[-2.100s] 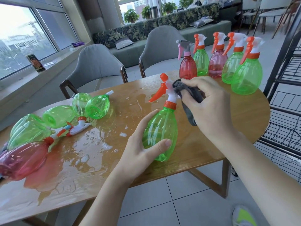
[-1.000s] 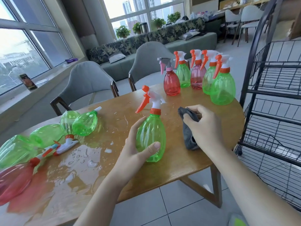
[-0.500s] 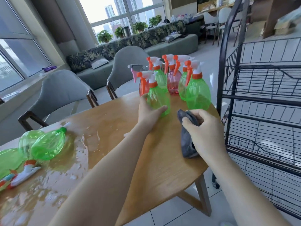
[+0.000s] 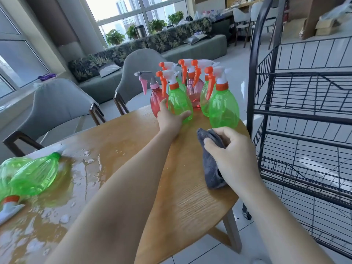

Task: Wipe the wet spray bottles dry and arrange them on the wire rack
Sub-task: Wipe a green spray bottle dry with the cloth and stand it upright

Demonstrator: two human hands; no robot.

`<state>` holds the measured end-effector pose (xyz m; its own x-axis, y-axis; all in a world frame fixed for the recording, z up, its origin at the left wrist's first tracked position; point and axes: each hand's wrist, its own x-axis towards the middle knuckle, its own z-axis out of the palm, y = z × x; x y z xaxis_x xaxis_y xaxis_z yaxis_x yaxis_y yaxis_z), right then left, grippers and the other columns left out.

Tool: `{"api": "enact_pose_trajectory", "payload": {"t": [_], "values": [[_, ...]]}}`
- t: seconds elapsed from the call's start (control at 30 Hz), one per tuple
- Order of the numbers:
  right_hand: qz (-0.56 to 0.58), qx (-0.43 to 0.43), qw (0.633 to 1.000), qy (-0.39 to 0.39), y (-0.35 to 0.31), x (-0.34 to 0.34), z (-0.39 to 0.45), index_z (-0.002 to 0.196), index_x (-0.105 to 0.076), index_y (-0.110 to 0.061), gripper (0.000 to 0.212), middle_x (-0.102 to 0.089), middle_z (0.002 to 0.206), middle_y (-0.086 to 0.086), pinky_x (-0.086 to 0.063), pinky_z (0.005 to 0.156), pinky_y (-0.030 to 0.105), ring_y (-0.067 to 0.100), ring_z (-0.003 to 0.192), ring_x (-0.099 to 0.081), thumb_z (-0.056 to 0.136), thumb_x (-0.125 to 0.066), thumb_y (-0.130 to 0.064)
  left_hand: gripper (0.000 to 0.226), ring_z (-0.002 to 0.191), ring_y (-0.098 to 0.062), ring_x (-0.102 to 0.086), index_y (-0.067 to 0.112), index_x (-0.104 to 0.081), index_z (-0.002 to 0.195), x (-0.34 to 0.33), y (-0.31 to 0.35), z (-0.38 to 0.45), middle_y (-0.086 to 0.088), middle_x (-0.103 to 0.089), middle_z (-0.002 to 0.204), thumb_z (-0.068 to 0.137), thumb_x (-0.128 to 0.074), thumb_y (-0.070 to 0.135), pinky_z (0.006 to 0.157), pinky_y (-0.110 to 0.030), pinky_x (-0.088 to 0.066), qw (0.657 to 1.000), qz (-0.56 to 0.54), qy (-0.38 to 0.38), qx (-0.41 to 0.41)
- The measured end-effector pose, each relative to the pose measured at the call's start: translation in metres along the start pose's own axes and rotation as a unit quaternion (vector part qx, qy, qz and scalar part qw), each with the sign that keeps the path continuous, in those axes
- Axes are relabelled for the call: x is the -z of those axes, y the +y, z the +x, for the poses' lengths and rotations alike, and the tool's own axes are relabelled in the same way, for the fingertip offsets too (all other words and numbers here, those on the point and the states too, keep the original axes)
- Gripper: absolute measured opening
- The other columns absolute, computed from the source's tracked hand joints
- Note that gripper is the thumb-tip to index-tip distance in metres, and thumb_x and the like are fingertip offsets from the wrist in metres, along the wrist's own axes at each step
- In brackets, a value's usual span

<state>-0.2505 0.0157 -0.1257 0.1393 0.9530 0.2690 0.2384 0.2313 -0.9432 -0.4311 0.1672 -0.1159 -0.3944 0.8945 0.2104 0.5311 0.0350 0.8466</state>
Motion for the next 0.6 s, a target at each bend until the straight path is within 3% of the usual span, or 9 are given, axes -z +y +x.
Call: {"api": "enact_pose_trajectory", "payload": {"t": [0.17,0.3,0.4,0.6], "values": [[0.001,0.005,1.000,-0.003,-0.005,0.001,-0.004,0.105,-0.074,-0.028,0.013,-0.073,0.095,-0.018,-0.057,0.083,0.030,0.003,0.094,-0.068,0.092,-0.073,-0.025,0.111,0.148,-0.032,-0.047,0.017,-0.031,0.164,0.014,-0.003,-0.012,-0.012,-0.050,0.159,0.077,-0.096,0.042,0.119,-0.049,-0.043,1.000,0.018,0.002,0.014],[0.011,0.018,1.000,-0.018,-0.012,-0.006,-0.014,0.104,-0.074,-0.031,0.013,-0.073,0.095,-0.020,-0.054,0.076,0.026,-0.001,0.092,-0.067,0.093,-0.073,-0.026,0.097,0.139,-0.029,-0.056,0.016,-0.041,0.158,0.054,-0.010,-0.041,-0.010,-0.058,0.152,0.080,-0.093,0.044,0.117,-0.051,-0.046,1.000,0.006,0.010,0.016],[0.032,0.033,0.997,-0.056,-0.022,-0.021,-0.027,0.104,-0.074,-0.029,0.012,-0.072,0.095,-0.020,-0.049,0.070,0.023,0.001,0.091,-0.067,0.094,-0.073,-0.024,0.092,0.129,-0.026,-0.062,0.019,-0.044,0.156,0.102,-0.024,-0.075,-0.009,-0.060,0.147,0.083,-0.090,0.049,0.109,-0.047,-0.052,0.999,0.022,0.016,0.023],[0.064,0.062,0.984,-0.152,-0.056,-0.078,-0.067,0.103,-0.075,-0.029,0.012,-0.074,0.096,-0.017,-0.056,0.078,0.030,0.006,0.093,-0.069,0.092,-0.076,-0.025,0.080,0.120,-0.018,-0.064,0.021,-0.052,0.149,0.229,-0.068,-0.147,0.001,-0.064,0.136,0.084,-0.085,0.054,0.101,-0.041,-0.055,0.992,0.071,0.097,0.026]]}}
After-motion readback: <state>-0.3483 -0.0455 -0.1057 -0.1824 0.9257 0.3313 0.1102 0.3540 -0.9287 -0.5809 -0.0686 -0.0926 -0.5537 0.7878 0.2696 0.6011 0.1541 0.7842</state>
